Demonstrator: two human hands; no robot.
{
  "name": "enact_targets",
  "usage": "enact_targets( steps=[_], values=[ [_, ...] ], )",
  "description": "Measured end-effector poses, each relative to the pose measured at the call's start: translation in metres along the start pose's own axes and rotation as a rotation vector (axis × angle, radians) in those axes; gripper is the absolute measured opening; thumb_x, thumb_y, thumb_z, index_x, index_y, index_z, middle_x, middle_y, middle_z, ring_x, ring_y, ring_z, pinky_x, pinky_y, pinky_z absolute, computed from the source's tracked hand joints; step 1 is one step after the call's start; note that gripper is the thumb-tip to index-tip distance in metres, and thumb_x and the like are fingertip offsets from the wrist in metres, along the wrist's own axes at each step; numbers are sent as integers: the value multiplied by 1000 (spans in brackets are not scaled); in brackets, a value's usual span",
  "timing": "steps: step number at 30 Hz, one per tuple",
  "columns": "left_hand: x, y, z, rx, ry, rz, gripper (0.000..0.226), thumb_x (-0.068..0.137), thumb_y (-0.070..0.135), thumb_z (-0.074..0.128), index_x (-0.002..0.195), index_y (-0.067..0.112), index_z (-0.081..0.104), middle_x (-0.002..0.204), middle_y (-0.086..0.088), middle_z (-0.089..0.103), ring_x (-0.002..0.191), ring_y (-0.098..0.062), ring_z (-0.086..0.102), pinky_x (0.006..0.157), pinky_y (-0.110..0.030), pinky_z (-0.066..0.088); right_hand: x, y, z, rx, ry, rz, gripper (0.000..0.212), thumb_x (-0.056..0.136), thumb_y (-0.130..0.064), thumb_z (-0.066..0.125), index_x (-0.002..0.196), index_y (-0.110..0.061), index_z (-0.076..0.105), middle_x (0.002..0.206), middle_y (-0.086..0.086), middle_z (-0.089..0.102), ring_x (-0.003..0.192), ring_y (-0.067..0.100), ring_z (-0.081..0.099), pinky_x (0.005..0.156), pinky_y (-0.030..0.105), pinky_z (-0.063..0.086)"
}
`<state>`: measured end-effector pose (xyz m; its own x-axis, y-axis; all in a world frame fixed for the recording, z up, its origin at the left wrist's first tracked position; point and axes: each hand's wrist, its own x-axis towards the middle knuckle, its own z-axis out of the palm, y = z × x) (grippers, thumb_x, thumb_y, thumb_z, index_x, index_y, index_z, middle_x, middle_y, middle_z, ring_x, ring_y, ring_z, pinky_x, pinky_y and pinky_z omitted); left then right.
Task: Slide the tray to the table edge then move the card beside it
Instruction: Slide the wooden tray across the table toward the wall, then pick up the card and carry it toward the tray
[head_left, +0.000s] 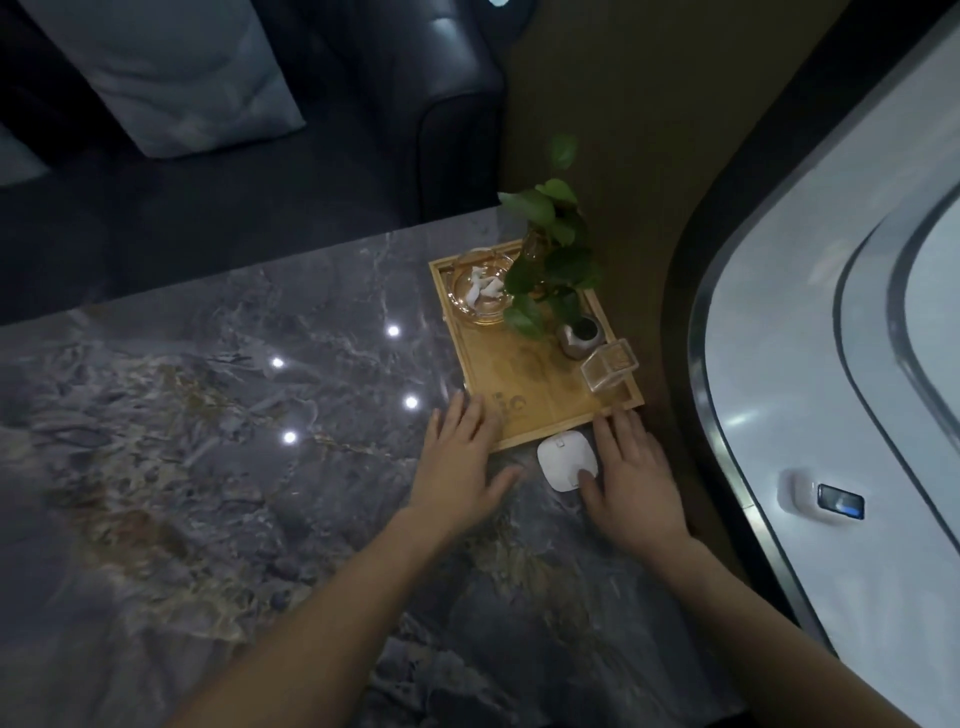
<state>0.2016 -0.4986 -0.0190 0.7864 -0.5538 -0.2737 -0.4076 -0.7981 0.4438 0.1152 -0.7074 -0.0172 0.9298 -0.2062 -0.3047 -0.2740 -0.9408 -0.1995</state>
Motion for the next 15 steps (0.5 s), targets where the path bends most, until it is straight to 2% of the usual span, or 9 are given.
enact_targets(
  steps=[3,7,11,15],
  values=[
    [-29,-4,-5,21,59,0,78,92,65,39,155,23,23,167,-4,11,154,-25,-3,124,-49,-1,-18,-16,-1,-10,22,-32,75,92,-52,35,155,-15,15,163,13,17,151,31,12,121,47,15],
    [-73,-15,-12,32,78,-53,80,91,67,36,156,23,21,168,-2,6,154,-23,-9,124,-47,-4,-44,-45,0,14,57,-104,73,92,-54,35,152,-15,22,161,16,23,150,32,16,119,51,22],
    [-118,-32,-15,7,111,-106,81,91,69,35,156,26,18,168,-1,5,154,-23,-9,125,-47,-3,-70,-74,6,-7,39,-155,80,90,-61,26,154,-15,19,163,13,13,151,28,4,122,49,13],
    [-171,-52,-14,-36,136,-175,81,90,71,33,157,29,16,168,4,3,154,-19,-8,125,-44,-2,-94,-103,19,-6,35,-210,80,90,-62,27,154,-14,21,162,15,19,151,29,9,122,47,14]
  ],
)
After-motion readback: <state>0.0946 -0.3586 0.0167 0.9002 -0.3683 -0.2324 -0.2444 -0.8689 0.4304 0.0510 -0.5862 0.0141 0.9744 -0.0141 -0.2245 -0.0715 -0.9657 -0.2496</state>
